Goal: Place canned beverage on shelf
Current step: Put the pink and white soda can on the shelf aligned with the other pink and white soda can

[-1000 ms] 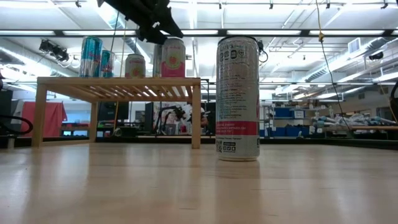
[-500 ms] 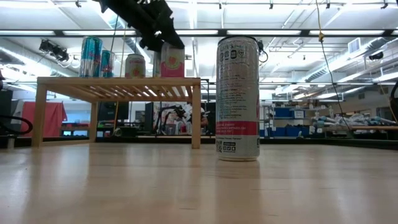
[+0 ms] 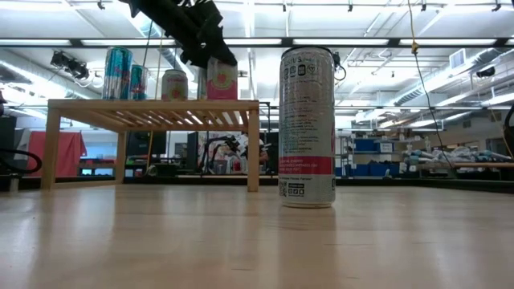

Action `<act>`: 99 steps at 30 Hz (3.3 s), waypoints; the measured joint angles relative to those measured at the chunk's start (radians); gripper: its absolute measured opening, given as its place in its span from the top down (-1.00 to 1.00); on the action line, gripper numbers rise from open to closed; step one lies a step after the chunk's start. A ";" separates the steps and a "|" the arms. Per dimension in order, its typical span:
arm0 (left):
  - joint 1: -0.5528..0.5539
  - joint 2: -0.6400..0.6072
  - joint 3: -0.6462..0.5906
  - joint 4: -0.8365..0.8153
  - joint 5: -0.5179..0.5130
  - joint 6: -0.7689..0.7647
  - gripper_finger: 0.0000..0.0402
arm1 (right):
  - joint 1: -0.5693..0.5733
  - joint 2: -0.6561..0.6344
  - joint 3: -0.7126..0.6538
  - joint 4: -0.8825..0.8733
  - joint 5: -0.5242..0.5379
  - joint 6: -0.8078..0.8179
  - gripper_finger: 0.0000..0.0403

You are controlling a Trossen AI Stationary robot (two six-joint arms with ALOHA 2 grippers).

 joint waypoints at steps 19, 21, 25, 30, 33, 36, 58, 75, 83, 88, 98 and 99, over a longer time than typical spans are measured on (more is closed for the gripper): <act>0.001 -0.170 -0.002 -0.184 -0.015 0.011 -0.50 | 0.000 0.000 0.000 -0.061 0.000 0.000 -0.94; 0.000 -0.196 -0.002 -0.212 -0.047 0.011 -0.50 | 0.000 0.000 0.000 -0.061 0.000 0.000 -0.94; 0.001 -0.238 -0.001 -0.276 -0.101 0.009 -0.50 | 0.000 0.000 0.000 -0.061 0.000 0.000 -0.94; 0.005 -0.292 0.000 -0.315 -0.155 0.010 -0.50 | 0.000 0.000 0.000 -0.061 0.000 0.000 -0.94; 0.021 -0.306 -0.001 -0.342 -0.159 0.012 -0.50 | 0.000 0.000 0.000 -0.061 0.000 0.000 -0.94; 0.053 -0.310 0.000 -0.386 -0.161 0.012 -0.50 | 0.000 0.000 0.000 -0.061 0.000 0.000 -0.94; 0.145 -0.314 -0.091 -0.333 -0.116 -0.016 -0.51 | 0.001 0.000 0.000 -0.061 0.000 0.001 -0.94; 0.157 -0.324 -0.090 -0.347 -0.117 -0.059 -0.54 | 0.001 0.000 0.000 -0.060 0.000 0.000 -0.94; 0.156 -0.323 -0.090 -0.354 -0.117 -0.059 -0.58 | 0.001 0.000 0.000 -0.060 0.000 0.000 -0.94; 0.154 -0.323 -0.090 -0.358 -0.110 -0.039 -0.58 | 0.001 0.000 0.000 -0.060 0.000 0.000 -0.94; 0.154 -0.323 -0.089 -0.351 -0.072 -0.040 -0.59 | 0.001 0.000 0.000 -0.060 0.000 0.000 -0.94; 0.154 -0.323 -0.089 -0.349 -0.071 -0.044 -0.59 | 0.001 0.000 0.000 -0.061 0.000 0.000 -0.94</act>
